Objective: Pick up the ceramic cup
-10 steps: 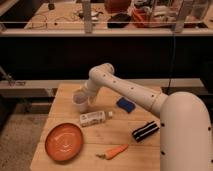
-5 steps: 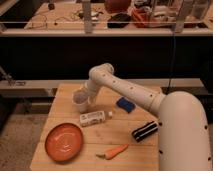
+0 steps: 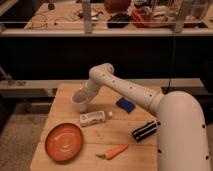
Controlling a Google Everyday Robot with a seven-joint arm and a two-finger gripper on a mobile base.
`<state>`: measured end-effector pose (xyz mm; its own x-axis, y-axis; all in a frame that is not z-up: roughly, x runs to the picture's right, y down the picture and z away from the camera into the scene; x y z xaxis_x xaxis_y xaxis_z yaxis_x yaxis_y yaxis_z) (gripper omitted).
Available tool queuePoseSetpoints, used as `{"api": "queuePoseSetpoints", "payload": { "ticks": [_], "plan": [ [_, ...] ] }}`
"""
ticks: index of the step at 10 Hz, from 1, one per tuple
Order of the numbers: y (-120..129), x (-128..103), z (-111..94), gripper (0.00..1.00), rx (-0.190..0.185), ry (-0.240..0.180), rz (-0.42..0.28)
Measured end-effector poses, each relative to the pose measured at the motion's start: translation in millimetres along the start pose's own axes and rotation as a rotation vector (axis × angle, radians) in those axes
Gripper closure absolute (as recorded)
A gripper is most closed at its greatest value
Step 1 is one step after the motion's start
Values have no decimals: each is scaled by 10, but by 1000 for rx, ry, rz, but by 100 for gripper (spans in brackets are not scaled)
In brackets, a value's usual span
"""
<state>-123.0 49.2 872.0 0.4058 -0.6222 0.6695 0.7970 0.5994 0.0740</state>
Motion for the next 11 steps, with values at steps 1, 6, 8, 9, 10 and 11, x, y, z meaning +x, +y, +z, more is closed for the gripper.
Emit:
{"api": "queuePoseSetpoints", "payload": {
  "ticks": [1,6,8,9,10,11],
  "plan": [
    [-25,10,-34,93,4,3,0],
    [-29,53,-166,99,-9,0,-12],
    [-168,58,-479,99,-18,0,-43],
    [-182,71,-522,99,-22,-2,-52],
    [-188,82,-532,99,-25,-2,-62],
    [-182,88,-522,99,-28,-5,-67]
  ]
}}
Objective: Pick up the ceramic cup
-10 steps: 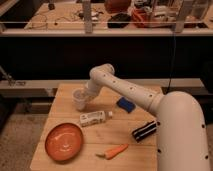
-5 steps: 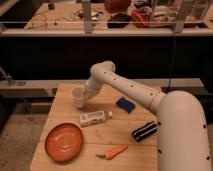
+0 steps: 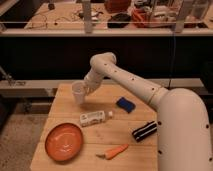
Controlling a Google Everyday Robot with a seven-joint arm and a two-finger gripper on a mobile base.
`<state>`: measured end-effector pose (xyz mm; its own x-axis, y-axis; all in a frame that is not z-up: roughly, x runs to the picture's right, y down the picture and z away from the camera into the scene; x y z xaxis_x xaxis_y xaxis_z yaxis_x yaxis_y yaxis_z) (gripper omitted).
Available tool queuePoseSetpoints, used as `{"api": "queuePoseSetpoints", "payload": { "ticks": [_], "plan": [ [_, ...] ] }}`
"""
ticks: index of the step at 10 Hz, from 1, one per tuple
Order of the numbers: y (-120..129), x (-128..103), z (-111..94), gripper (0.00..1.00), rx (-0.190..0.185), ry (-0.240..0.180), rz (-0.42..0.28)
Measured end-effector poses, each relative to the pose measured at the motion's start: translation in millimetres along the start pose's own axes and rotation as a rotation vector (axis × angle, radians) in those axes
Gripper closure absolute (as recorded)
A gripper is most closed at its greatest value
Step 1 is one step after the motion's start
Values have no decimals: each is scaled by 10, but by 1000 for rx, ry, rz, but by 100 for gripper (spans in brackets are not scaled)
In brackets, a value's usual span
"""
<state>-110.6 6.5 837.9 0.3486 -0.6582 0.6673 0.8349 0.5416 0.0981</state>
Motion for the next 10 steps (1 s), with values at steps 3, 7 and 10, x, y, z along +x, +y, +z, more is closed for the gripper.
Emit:
{"api": "queuePoseSetpoints", "payload": {
  "ticks": [3,7,10],
  "plan": [
    [-76,9,-155,99,-6,-2,-5],
    [-111,41,-224,99,-12,-6,-18],
    [-197,42,-344,99,-14,-9,-29]
  ]
}}
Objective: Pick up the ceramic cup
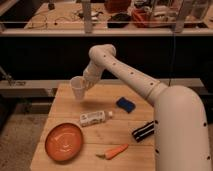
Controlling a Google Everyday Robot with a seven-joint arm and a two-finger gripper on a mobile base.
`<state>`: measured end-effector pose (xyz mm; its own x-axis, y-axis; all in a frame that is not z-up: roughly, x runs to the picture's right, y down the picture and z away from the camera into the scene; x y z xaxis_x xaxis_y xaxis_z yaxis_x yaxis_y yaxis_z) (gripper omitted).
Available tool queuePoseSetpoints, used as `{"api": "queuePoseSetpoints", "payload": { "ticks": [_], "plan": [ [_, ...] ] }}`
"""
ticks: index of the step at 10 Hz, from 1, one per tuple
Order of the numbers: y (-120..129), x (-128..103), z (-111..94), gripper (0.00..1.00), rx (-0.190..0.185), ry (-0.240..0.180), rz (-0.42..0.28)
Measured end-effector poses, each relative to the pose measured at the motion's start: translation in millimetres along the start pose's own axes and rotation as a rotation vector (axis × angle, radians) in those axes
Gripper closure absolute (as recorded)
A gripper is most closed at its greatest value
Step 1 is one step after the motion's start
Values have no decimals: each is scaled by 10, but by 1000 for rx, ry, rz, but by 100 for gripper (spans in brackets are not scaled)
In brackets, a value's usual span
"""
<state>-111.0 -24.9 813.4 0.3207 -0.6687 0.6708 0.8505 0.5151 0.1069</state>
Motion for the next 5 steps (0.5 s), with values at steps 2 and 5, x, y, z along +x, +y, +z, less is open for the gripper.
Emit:
{"api": "queuePoseSetpoints", "payload": {
  "ticks": [2,5],
  "plan": [
    [-20,10,-32,99,-3,-1,-9],
    [-88,-3,-75,99,-9,-4,-25]
  ]
}}
